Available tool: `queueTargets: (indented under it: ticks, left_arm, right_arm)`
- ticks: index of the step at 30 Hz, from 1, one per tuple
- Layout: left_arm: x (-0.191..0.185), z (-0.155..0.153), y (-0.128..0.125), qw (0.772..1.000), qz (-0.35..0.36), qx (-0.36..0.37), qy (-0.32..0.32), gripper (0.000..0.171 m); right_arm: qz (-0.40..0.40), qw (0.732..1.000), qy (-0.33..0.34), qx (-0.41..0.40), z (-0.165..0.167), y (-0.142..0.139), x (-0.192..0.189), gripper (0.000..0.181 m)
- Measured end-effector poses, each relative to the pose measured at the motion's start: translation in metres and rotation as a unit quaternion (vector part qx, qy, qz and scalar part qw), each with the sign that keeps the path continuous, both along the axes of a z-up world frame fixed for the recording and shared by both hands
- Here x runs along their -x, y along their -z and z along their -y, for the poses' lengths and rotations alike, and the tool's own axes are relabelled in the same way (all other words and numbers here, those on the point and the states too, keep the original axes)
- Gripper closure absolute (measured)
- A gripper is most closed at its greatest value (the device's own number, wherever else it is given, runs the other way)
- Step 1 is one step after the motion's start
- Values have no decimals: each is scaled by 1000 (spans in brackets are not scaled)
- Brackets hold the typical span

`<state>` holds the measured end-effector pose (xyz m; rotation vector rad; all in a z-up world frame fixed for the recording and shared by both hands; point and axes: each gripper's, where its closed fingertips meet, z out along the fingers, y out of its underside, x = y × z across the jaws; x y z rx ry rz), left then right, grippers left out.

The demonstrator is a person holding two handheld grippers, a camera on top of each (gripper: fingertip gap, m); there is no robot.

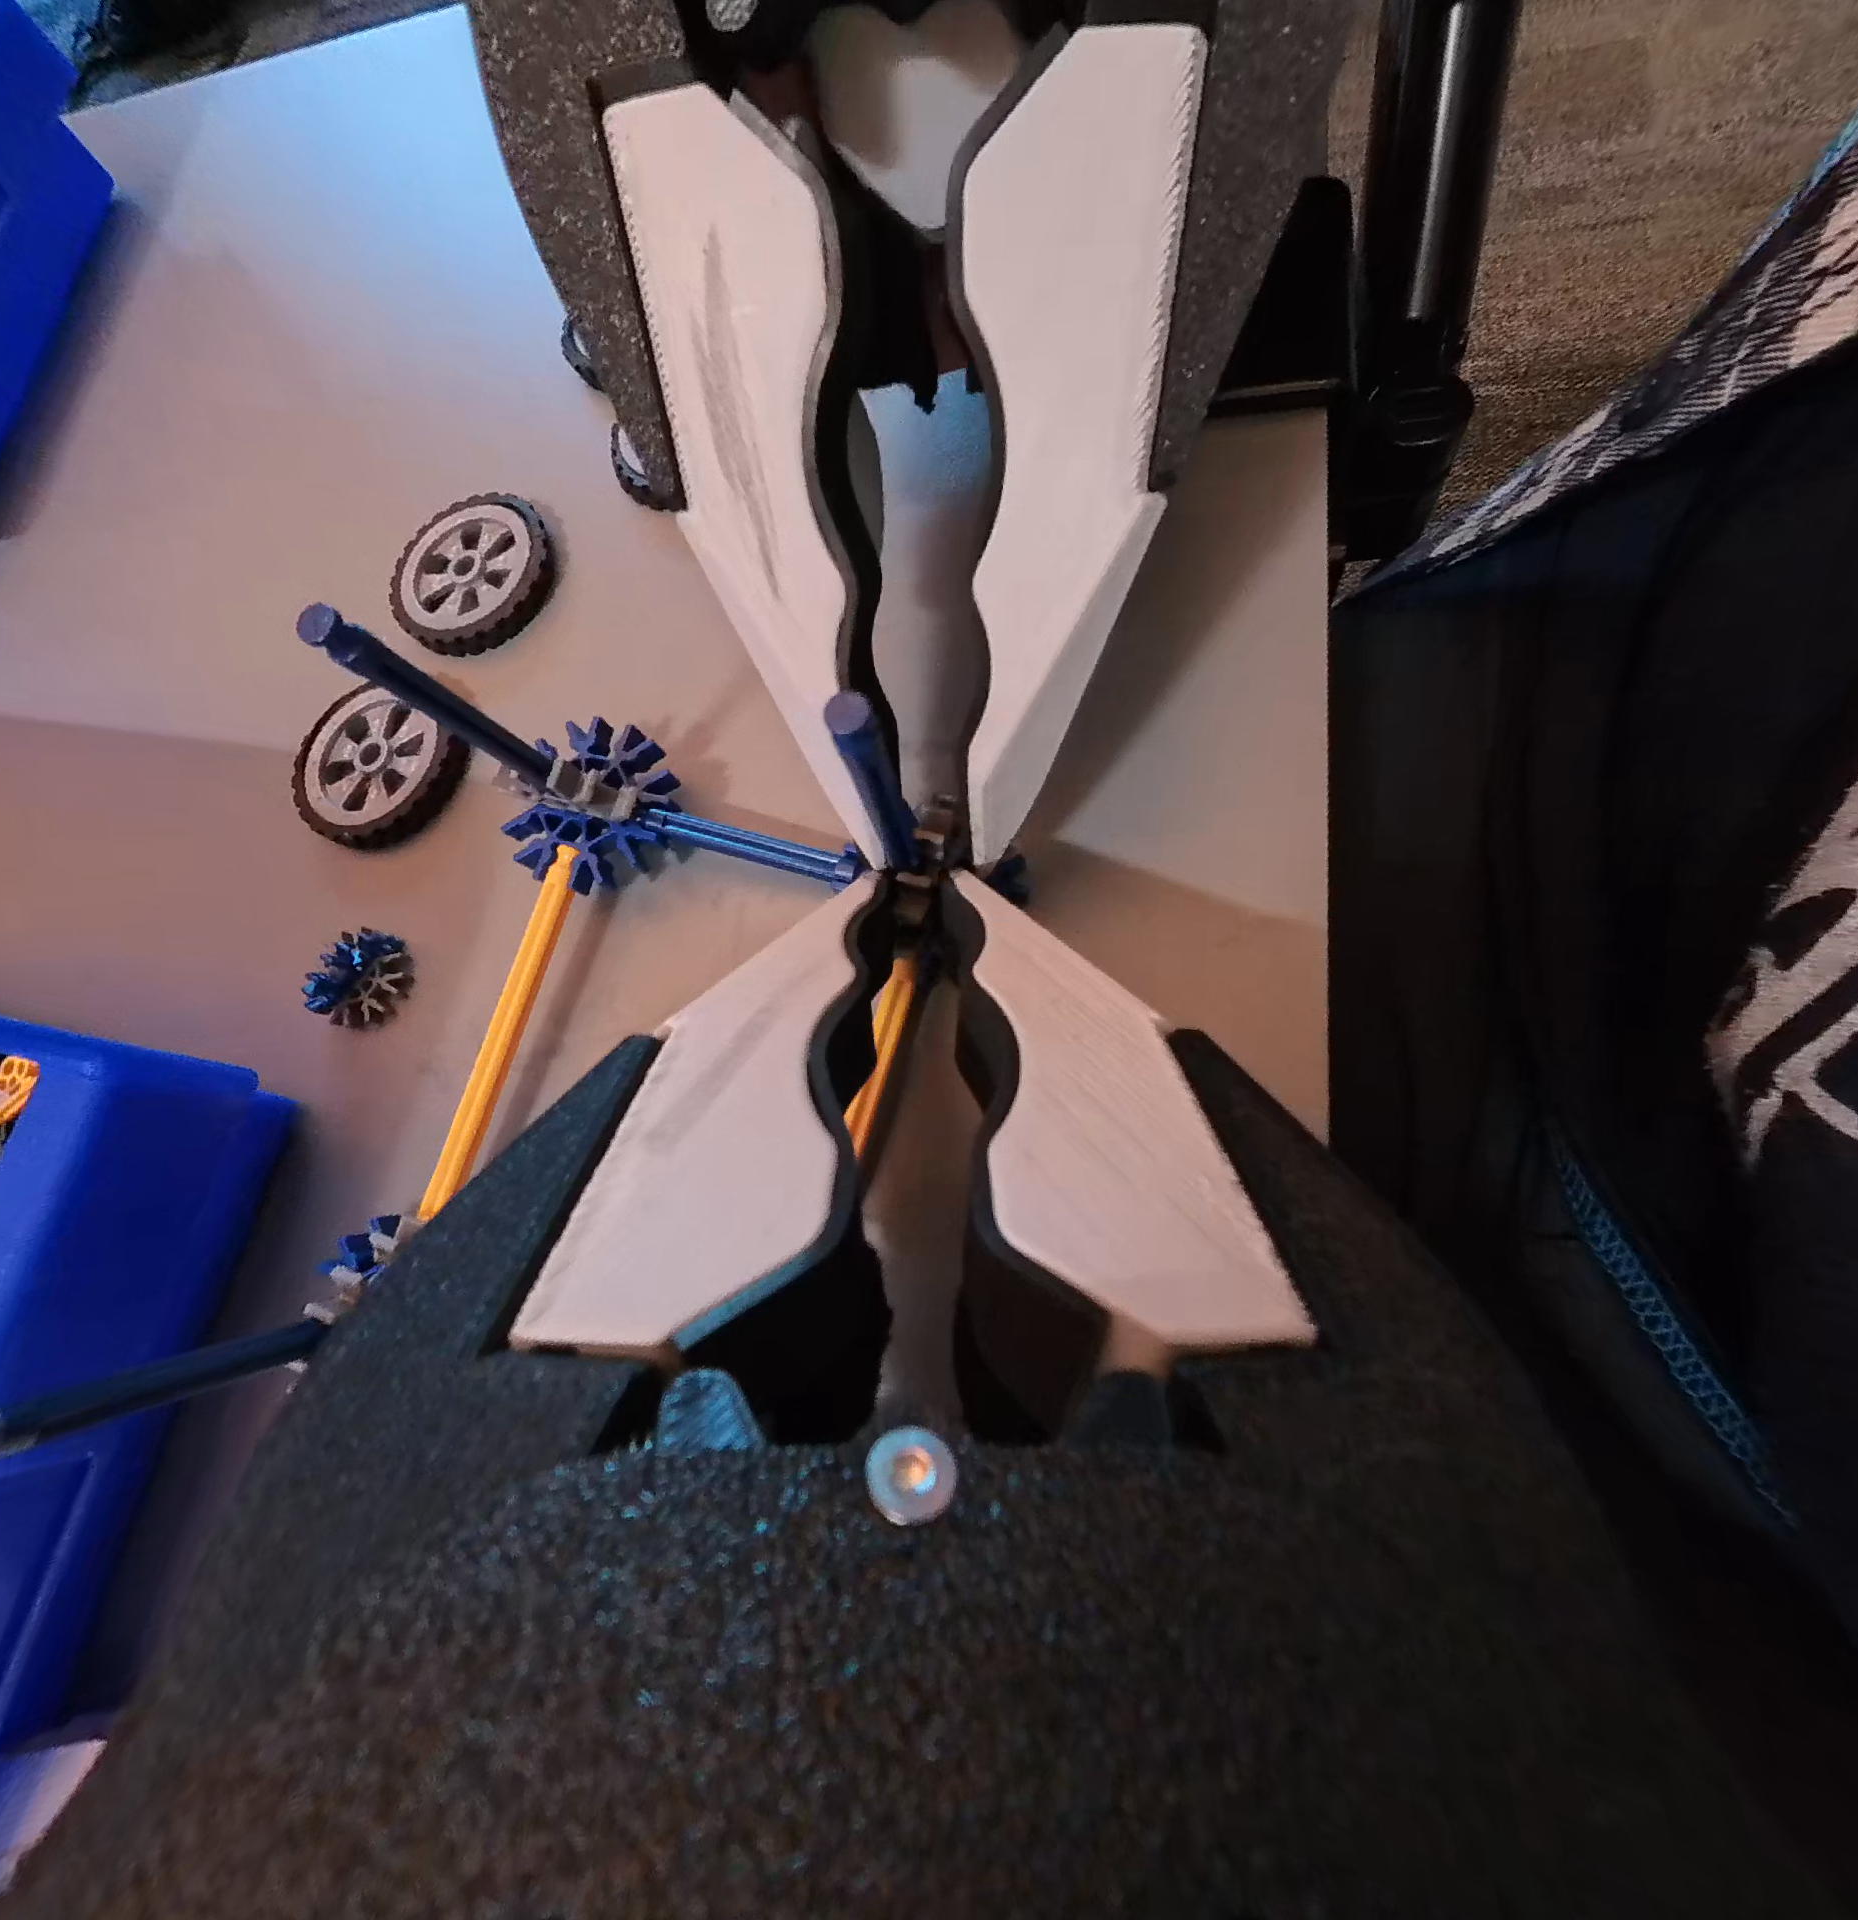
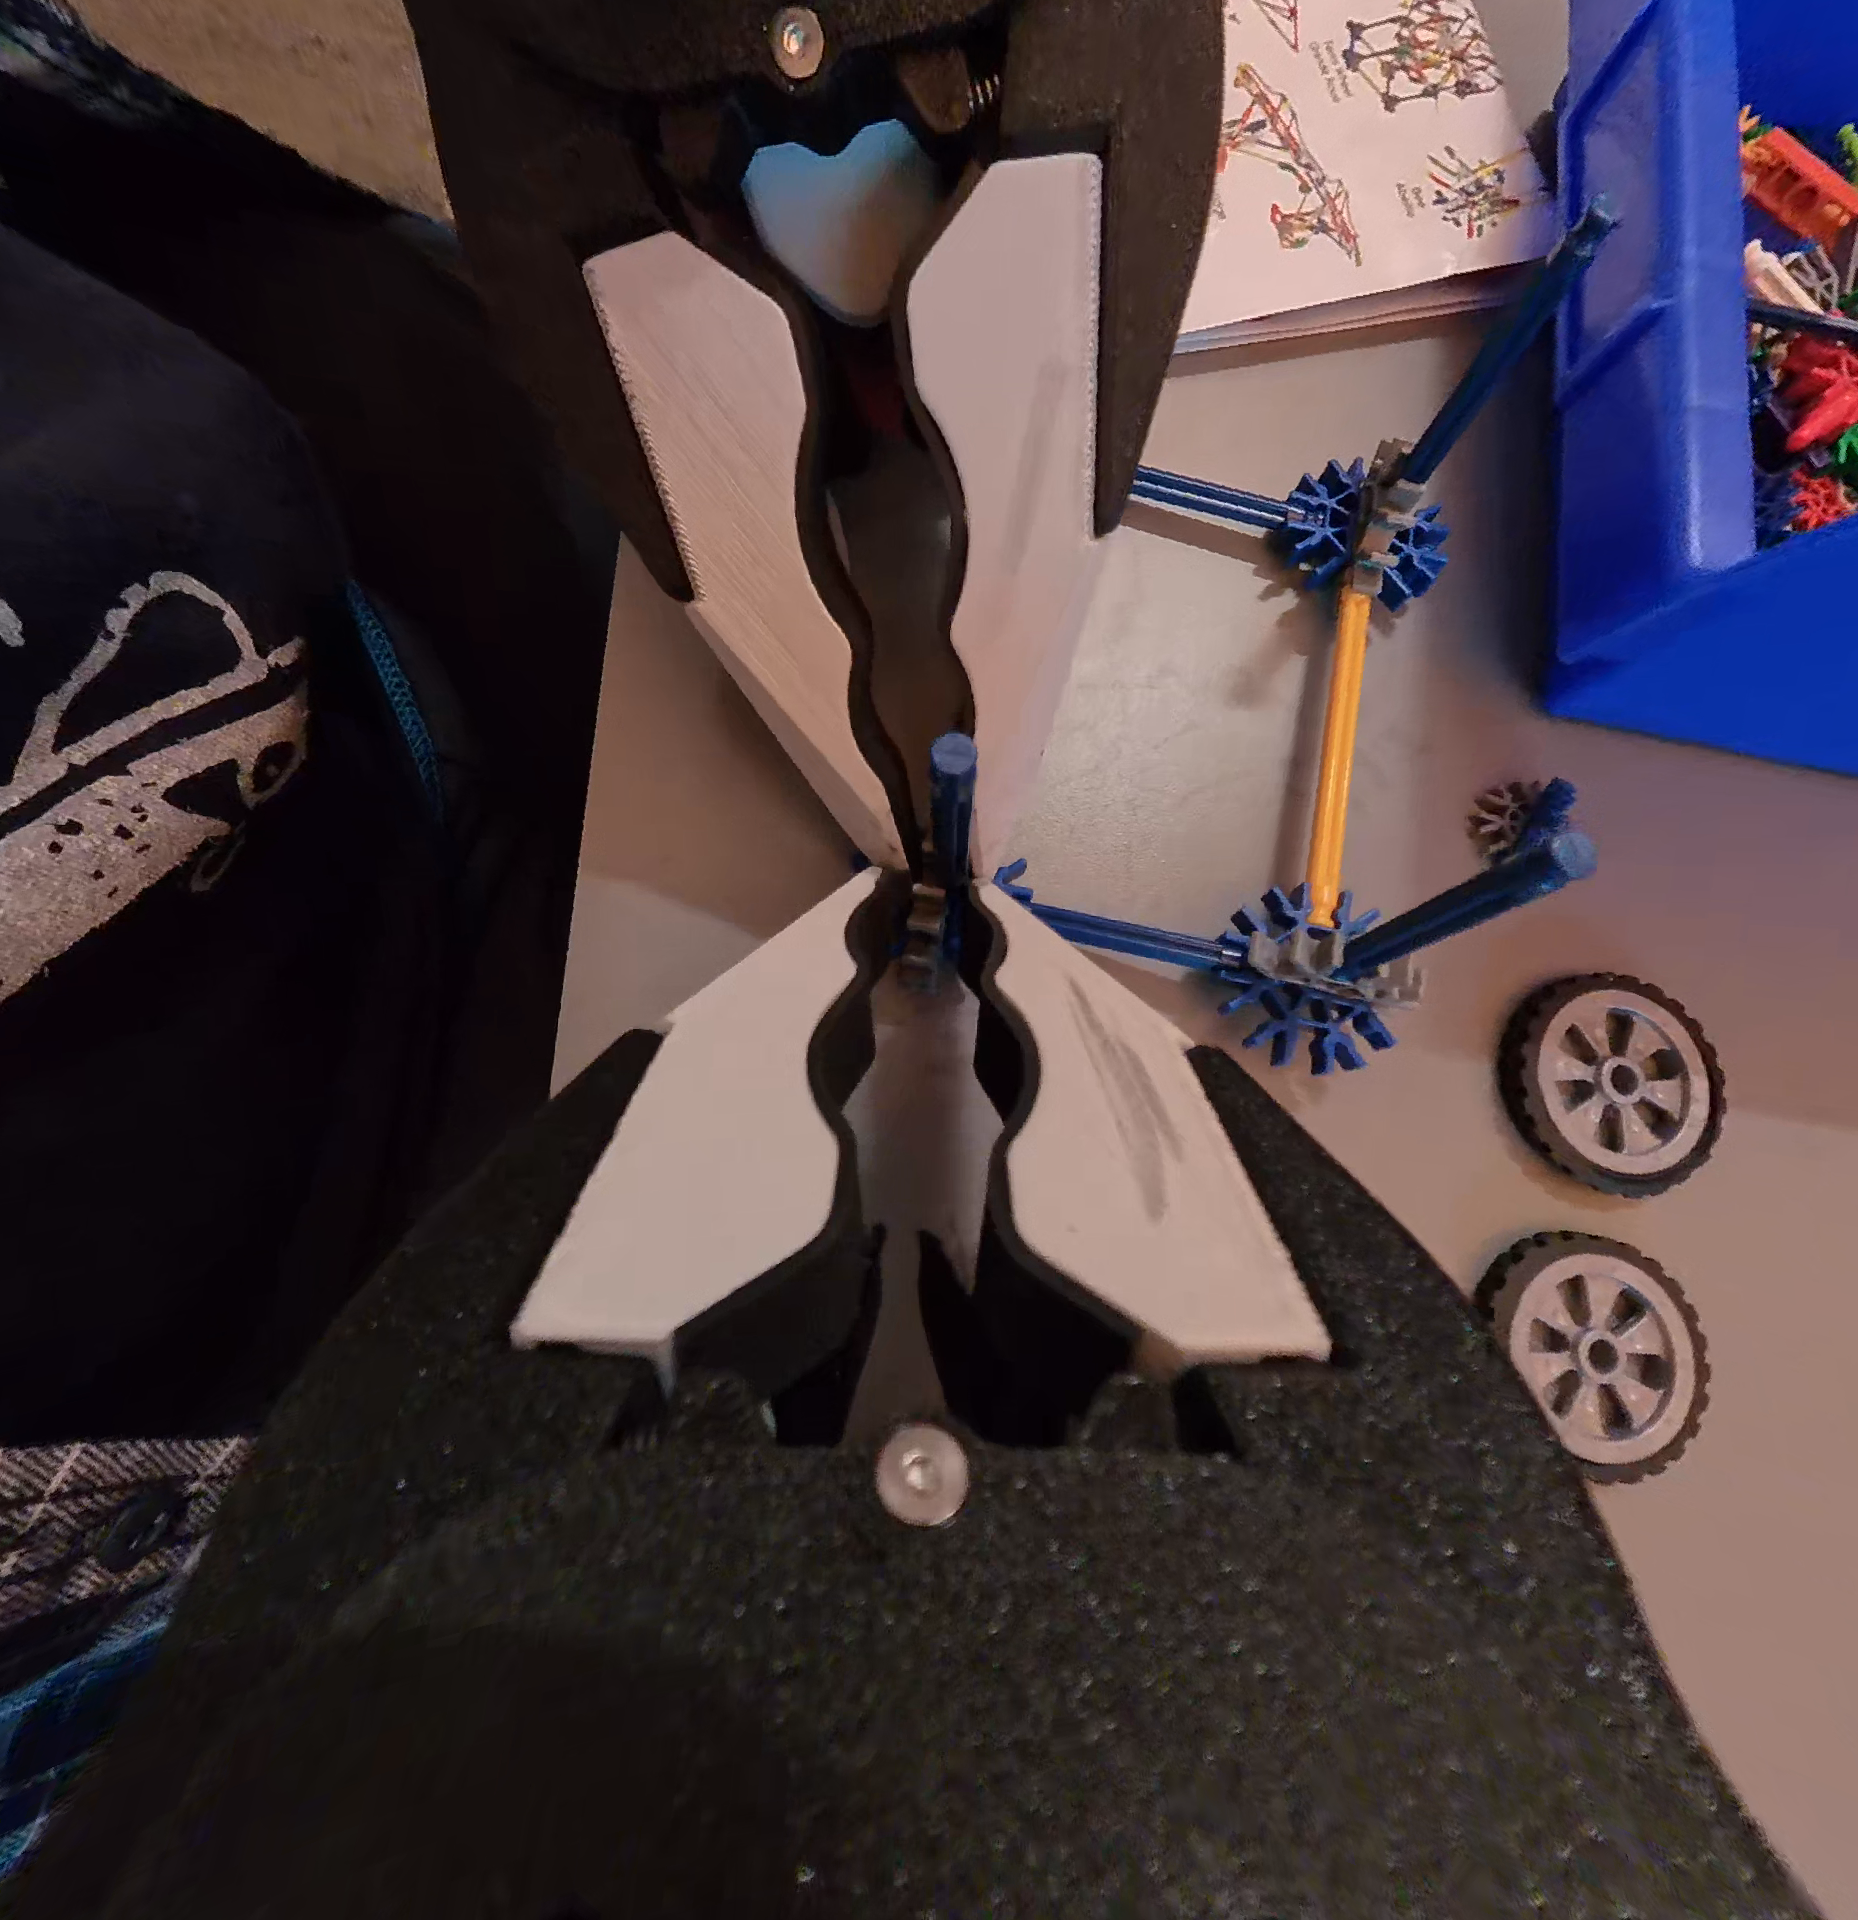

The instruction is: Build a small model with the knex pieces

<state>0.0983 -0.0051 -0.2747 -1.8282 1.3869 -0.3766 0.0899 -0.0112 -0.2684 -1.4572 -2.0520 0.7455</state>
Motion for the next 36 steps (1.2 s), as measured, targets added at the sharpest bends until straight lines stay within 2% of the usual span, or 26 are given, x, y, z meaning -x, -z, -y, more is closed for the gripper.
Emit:
queueTargets:
  ticks: [11,20,23,24,26,33,36]
  left_arm:
    - [0,0,0,1000,-6,8,12,168]
    - [-10,-14,1,997,4,25,-68,164]
    - [-11,-19,-2,996,3,-7,-85,156]
    - [-11,-18,-4,996,7,-15,-84,144]
    - [-13,-15,-13,996,33,-18,-87,136]
    - [-2,7,-41,993,87,-45,-65,136]
    - [18,16,-55,990,107,-59,-71,136]
  right_arm:
    - [31,998,-34,-40,0,2,0,175]
    - [38,999,12,-28,-16,4,-13,171]
    - [45,999,14,-22,-19,4,-18,174]
    - [46,999,18,-23,-22,5,-19,175]
    - [47,999,20,-18,-23,5,-21,175]
    - [51,998,26,13,-26,9,-24,174]
    - [48,998,30,24,-28,9,-25,168]
